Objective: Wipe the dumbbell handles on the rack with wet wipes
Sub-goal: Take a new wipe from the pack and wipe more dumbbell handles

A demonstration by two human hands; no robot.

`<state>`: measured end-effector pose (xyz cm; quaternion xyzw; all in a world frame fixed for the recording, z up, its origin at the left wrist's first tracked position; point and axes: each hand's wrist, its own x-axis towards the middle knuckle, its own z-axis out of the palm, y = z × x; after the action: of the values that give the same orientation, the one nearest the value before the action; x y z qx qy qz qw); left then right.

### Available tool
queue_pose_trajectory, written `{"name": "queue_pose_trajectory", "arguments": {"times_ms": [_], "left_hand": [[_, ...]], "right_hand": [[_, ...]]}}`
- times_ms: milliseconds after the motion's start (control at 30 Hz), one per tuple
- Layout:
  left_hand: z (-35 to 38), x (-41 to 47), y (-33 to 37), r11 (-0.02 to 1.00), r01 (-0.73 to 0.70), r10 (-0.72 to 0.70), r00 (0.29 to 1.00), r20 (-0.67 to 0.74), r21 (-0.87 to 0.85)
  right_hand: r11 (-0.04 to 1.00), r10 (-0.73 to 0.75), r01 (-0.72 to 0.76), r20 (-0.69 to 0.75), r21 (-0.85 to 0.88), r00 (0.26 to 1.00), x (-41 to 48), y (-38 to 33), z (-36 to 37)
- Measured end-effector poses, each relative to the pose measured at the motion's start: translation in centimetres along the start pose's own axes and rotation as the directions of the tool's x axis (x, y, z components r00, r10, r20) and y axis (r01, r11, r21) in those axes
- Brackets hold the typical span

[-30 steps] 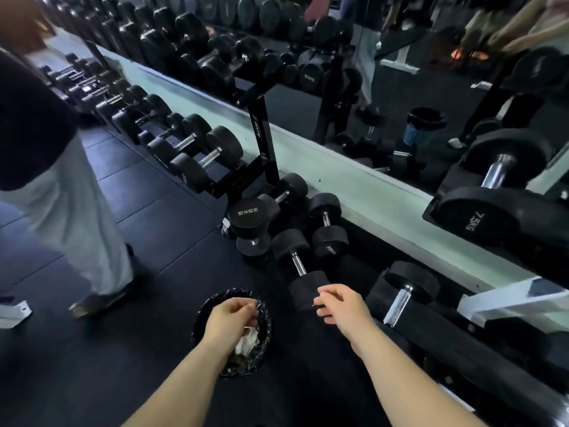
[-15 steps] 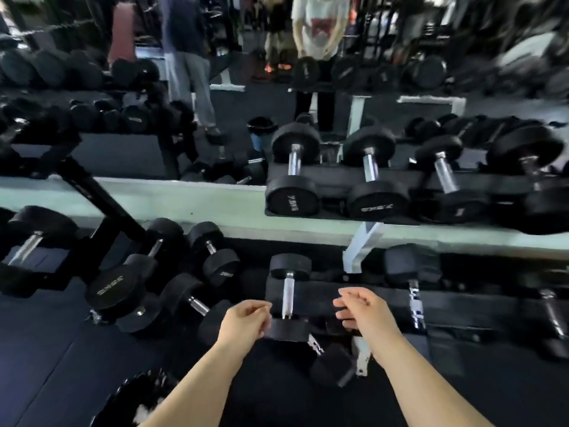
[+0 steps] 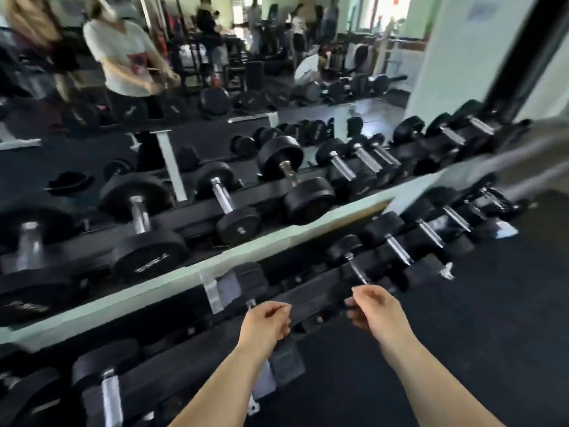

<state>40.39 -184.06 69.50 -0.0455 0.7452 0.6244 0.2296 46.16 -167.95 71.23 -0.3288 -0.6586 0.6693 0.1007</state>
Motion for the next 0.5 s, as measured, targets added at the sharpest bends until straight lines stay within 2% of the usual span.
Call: {"name": "queue_pose_trajectory", "arguments": {"times_ms": [300, 500], "left_hand": [[18.6, 5.9, 2.6, 0.986, -0.042, -0.012, 0.948, 0.317, 0.164], [31.9, 13.7, 6.2, 0.975, -0.071, -0.027, 0.9, 0.434, 0.209]], "right_hand": [[0.985, 0.103, -0.055, -0.295, 0.166, 0.95, 7.5, 0.8, -16.1], [0.975, 0.141, -0.051, -0.425, 0.216, 0.894, 17.1, -0.4, -25.6]]}}
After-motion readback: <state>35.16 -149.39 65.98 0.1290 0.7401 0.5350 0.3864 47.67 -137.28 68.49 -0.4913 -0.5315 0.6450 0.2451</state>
